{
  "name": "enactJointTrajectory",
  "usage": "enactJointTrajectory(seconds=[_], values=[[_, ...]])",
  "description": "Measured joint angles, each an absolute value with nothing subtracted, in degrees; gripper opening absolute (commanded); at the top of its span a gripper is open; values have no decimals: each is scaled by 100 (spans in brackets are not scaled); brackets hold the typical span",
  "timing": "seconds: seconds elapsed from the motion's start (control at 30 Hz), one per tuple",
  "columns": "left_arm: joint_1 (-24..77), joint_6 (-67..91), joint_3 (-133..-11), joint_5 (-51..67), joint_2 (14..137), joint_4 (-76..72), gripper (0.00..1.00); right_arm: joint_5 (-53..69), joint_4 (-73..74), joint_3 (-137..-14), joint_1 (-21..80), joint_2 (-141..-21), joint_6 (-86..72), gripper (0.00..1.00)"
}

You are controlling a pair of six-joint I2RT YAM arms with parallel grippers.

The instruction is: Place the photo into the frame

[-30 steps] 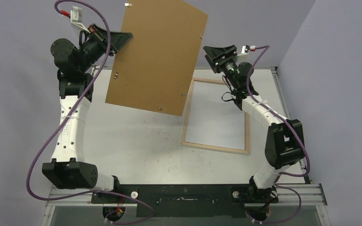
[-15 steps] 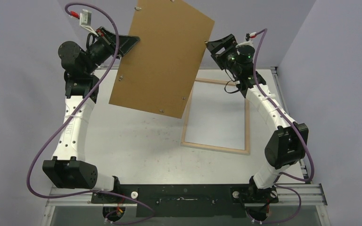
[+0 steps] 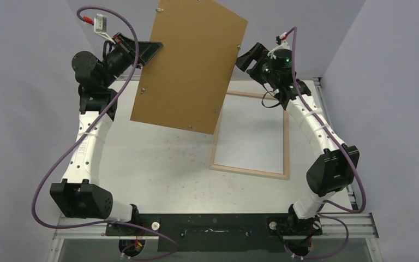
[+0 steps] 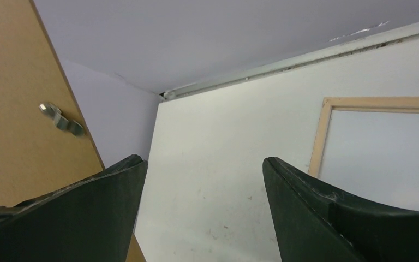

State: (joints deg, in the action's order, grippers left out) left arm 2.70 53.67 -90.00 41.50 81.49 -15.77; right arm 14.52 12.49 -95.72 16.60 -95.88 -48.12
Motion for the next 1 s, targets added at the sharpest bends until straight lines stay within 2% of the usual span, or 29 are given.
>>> enactJointTrajectory(seconds=[0.37,0.57,0.77,0.9,1.0], values=[[381,6263,-8715,3511,8471,-1951,0,1765,615,-7666,1573,-8449,-4740,87],[381,6748,-8715,3304,8488,-2032,0,1728,-843,-6521,1492,-7511,-5282,90],[381,7240,-8715,3232,8554,-2082,0,1986,-2185,-6464,1492,-7616,-6007,91],[381,7583,-8715,3190,8613,-2126,0,2217,-2788,-6545,1492,-7889,-6517,89],[381,7811,-8711,3162,8646,-2123,0,2491,-3435,-6624,1492,-8276,-7083,77]])
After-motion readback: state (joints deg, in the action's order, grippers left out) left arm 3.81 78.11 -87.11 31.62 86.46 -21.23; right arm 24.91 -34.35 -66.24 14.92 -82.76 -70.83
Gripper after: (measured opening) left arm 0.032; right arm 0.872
